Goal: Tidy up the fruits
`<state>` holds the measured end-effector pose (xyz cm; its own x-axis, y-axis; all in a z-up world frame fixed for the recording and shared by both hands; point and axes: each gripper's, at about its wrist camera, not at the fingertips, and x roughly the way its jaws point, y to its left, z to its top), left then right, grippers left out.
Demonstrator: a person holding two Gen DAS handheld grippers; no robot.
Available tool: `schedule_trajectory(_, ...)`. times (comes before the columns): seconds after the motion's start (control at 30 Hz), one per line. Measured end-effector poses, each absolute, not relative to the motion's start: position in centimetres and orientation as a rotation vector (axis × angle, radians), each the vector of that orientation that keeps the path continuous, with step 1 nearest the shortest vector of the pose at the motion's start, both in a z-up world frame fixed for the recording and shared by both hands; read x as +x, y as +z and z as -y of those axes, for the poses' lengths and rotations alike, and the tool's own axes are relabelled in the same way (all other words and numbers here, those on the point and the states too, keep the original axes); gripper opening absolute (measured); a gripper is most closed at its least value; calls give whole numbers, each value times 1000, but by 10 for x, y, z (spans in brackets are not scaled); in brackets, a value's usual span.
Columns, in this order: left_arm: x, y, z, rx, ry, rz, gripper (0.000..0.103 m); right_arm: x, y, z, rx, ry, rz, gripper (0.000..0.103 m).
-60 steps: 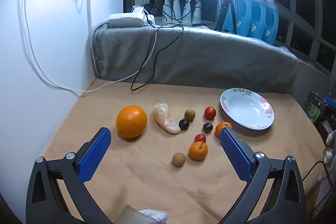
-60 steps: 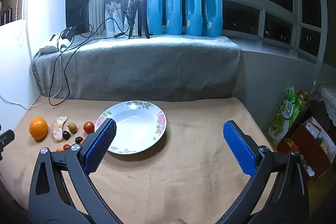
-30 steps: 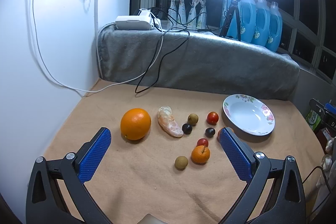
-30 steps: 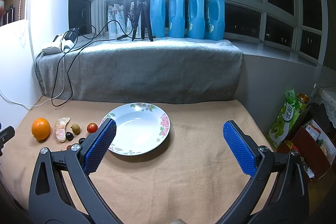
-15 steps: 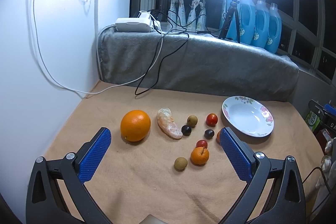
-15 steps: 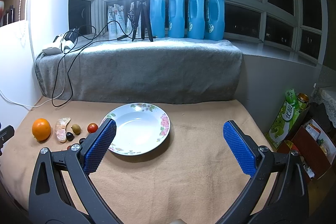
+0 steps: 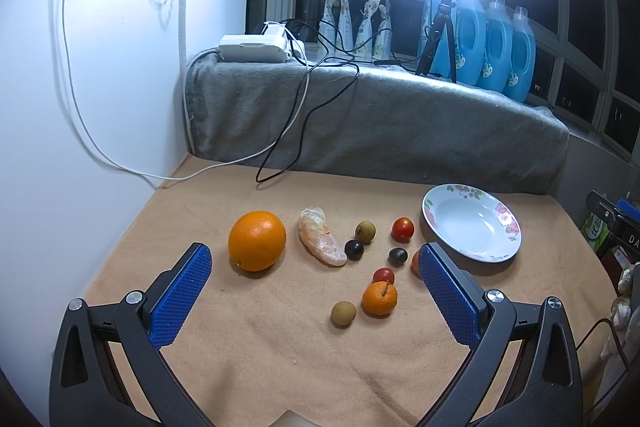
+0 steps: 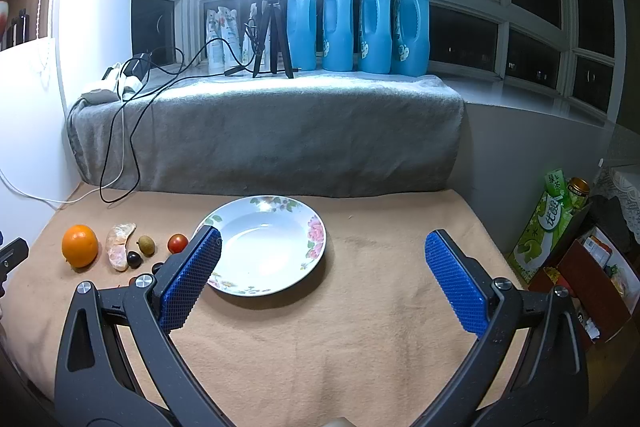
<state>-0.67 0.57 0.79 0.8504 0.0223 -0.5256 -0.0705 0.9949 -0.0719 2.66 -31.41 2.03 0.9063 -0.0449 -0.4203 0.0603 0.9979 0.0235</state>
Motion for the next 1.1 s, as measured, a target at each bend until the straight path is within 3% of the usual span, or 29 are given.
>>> schedule_trajectory(1.1, -2, 6, -9, -110, 46, -560, 102, 35, 15, 298, 23, -22, -450, 103)
